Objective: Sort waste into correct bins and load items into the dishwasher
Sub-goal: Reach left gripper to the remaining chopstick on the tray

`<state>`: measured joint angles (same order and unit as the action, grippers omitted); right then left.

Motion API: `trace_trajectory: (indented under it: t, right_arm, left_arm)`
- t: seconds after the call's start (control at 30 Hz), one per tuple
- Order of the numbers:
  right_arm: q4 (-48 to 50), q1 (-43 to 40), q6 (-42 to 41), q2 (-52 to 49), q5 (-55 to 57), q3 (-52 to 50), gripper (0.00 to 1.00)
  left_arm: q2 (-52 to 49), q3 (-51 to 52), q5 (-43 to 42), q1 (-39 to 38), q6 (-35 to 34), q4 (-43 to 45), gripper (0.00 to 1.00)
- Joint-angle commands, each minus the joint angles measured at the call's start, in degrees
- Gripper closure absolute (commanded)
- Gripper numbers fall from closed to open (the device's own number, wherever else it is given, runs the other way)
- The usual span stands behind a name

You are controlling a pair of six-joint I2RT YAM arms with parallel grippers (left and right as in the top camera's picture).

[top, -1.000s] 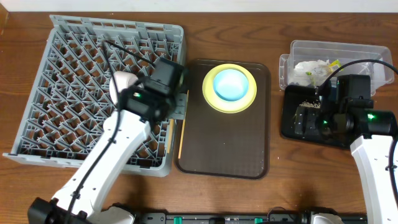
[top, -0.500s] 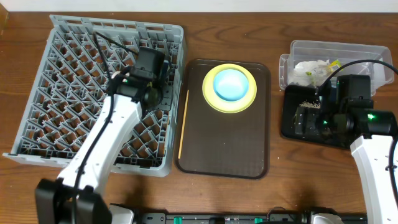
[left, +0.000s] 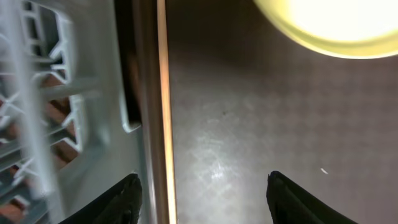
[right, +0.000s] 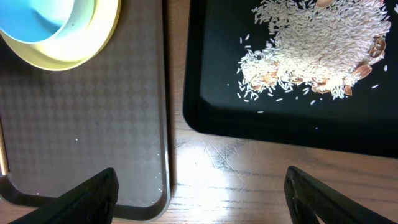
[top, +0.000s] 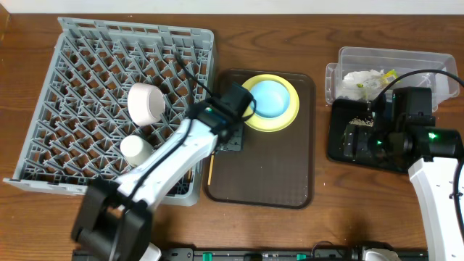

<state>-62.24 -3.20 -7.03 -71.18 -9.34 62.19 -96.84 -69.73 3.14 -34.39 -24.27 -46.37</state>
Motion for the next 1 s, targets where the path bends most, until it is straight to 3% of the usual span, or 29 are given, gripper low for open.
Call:
trace_trajectory:
  t: [0.0,0.33,0.73,0.97]
  right_arm:
    - [-0.31,-0.9,-0.17,0.52,0.09,1.03,0.17]
    - [-0.35,-0.92,-0.17,0.52,0.11,1.03,0.17]
    - [-0.39,-0.9,-0.17,0.52,0.09,1.03,0.17]
    - [-0.57,-0.9,-0.17,0.52,0.11,1.03,0.17]
  left_arm:
    - [-6.25,0.63,3.98,-0.7,-3.52,1.33,0.35]
    - [-14.86,0.68,3.34,-0.68,-6.73,3.04,0.35]
    - [-15.26,1.73,-4.04,-0.72,-7.56,3.65,0.36]
    - [-15.26,2.45,-4.26,-0.28,-7.48,3.65,0.37]
